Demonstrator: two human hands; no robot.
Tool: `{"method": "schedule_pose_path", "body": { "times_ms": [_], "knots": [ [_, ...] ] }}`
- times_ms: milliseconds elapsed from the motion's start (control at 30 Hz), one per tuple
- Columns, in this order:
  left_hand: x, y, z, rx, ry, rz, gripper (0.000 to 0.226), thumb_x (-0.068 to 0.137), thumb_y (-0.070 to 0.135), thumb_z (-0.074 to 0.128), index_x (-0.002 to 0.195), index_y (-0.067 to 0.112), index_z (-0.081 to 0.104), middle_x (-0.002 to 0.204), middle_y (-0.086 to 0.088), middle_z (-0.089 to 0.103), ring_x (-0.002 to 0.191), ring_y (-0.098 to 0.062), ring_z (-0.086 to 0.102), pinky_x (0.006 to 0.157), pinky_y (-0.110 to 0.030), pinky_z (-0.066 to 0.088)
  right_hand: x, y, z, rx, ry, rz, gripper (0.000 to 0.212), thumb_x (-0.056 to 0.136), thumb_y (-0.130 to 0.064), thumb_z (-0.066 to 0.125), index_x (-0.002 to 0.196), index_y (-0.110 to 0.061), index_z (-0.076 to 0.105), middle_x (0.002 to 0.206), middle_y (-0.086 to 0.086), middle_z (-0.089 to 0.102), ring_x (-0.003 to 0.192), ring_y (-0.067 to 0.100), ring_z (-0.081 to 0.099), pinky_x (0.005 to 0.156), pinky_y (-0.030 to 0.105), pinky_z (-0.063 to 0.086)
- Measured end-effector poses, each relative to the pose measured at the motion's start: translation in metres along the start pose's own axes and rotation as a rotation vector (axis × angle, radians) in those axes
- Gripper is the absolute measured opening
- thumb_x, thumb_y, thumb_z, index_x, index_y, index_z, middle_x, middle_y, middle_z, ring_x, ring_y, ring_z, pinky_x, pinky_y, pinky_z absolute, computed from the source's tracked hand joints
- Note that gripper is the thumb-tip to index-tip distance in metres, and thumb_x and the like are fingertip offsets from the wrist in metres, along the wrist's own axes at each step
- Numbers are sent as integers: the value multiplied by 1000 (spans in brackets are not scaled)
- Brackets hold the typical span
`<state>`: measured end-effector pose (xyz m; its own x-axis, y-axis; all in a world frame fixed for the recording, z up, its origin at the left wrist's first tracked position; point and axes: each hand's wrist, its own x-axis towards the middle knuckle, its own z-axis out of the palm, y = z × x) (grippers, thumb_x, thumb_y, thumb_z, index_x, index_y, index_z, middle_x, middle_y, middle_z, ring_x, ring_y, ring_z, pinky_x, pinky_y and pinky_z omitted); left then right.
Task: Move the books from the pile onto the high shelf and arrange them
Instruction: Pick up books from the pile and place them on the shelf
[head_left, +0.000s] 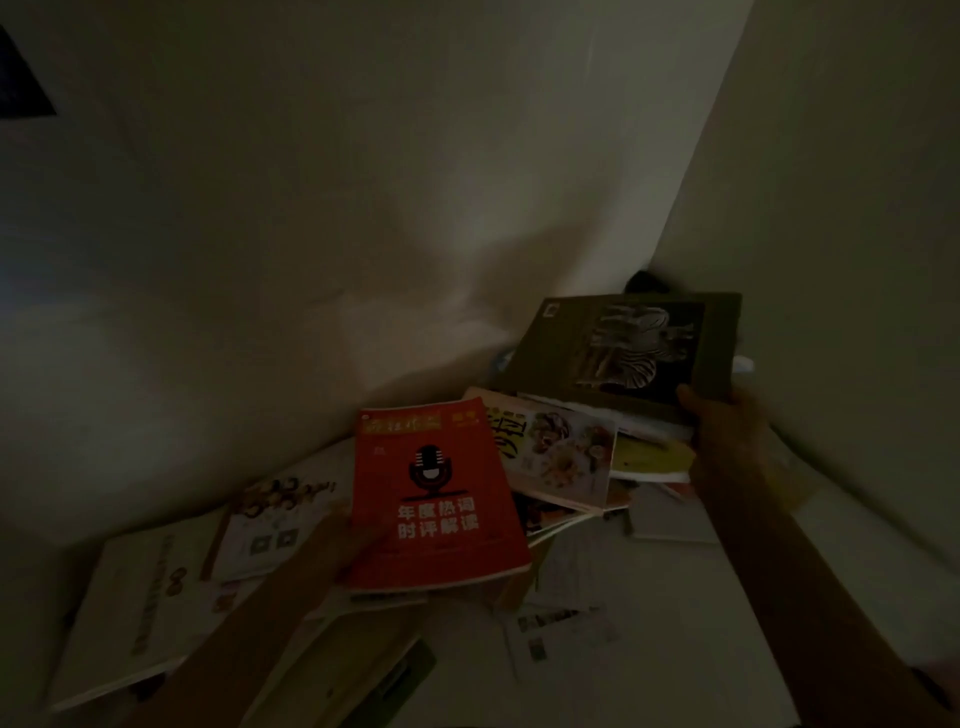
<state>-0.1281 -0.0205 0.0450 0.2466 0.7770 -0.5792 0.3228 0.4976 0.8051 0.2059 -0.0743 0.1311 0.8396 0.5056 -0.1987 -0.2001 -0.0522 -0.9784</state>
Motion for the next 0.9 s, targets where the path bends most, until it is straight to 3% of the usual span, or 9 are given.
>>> {"method": "schedule_pose_path", "body": {
  "times_ms": [167, 300, 400, 467, 533, 567, 667, 767, 900],
  "knots": [
    [5, 1, 5, -61, 95, -58, 24, 92, 37, 50, 96, 16, 60, 117, -14, 62, 87, -23, 61, 83, -40, 50, -37, 59, 14, -13, -225, 297, 24, 89, 1, 53, 113, -2, 55, 113, 20, 59, 83, 28, 61, 62, 36, 49],
    [-2, -2, 3, 374, 121, -70, 36, 96, 41, 38, 109, 12, 56, 114, -11, 59, 105, -27, 57, 98, -36, 40, -93, 110, 33, -6, -298, 598, 27, 88, 6, 51, 113, -3, 52, 108, 17, 60, 90, 32, 59, 70, 41, 52],
    [-4, -3, -5, 285, 38, -136, 62, 87, 56, 44, 123, 6, 50, 125, -15, 54, 120, -33, 51, 85, -33, 45, -115, 121, 40, -83, -321, 544, 11, 90, 2, 49, 94, -6, 54, 85, 12, 58, 75, 26, 57, 65, 39, 50],
    [-2, -2, -10, 96, 17, -176, 98, 62, 75, 57, 128, 3, 47, 116, -9, 57, 106, -31, 56, 88, -34, 45, -123, 126, 43, -87, -355, 522, 10, 91, -1, 49, 93, -9, 56, 92, 15, 60, 81, 31, 59, 72, 43, 52],
    [3, -4, -11, 19, 44, -182, 81, 77, 60, 54, 130, -1, 47, 96, -9, 60, 87, -28, 59, 91, -38, 45, -131, 131, 46, -136, -378, 494, 15, 93, -7, 51, 108, -8, 55, 105, 16, 62, 91, 34, 61, 73, 42, 54],
    [6, -7, -10, 17, 56, -166, 64, 87, 46, 51, 131, 0, 45, 103, -11, 61, 93, -30, 59, 90, -36, 44, -134, 133, 46, -181, -393, 484, 18, 94, -10, 51, 112, -8, 54, 106, 17, 63, 90, 34, 63, 70, 40, 55],
    [9, -8, -8, 61, 28, -102, 47, 92, 31, 51, 132, 6, 45, 127, -10, 52, 116, -28, 52, 85, -30, 40, -144, 125, 42, -451, -559, 451, 22, 98, -24, 46, 95, -4, 56, 75, 18, 68, 56, 26, 65, 46, 28, 50],
    [10, -7, -11, 79, -62, -101, 43, 92, 28, 53, 128, 5, 49, 130, -15, 54, 98, -21, 58, 73, -24, 48, -142, 107, 35, -752, -689, 355, 35, 98, -31, 44, 80, -4, 58, 54, 10, 63, 39, 16, 59, 39, 23, 45],
    [14, -11, -15, 238, -47, -127, 44, 93, 31, 51, 130, 6, 48, 128, -17, 55, 103, -27, 59, 54, -18, 41, -117, 67, 30, -673, -347, -144, 15, 96, -21, 47, 96, -11, 59, 88, 11, 67, 68, 18, 63, 63, 37, 54]
  ]
}}
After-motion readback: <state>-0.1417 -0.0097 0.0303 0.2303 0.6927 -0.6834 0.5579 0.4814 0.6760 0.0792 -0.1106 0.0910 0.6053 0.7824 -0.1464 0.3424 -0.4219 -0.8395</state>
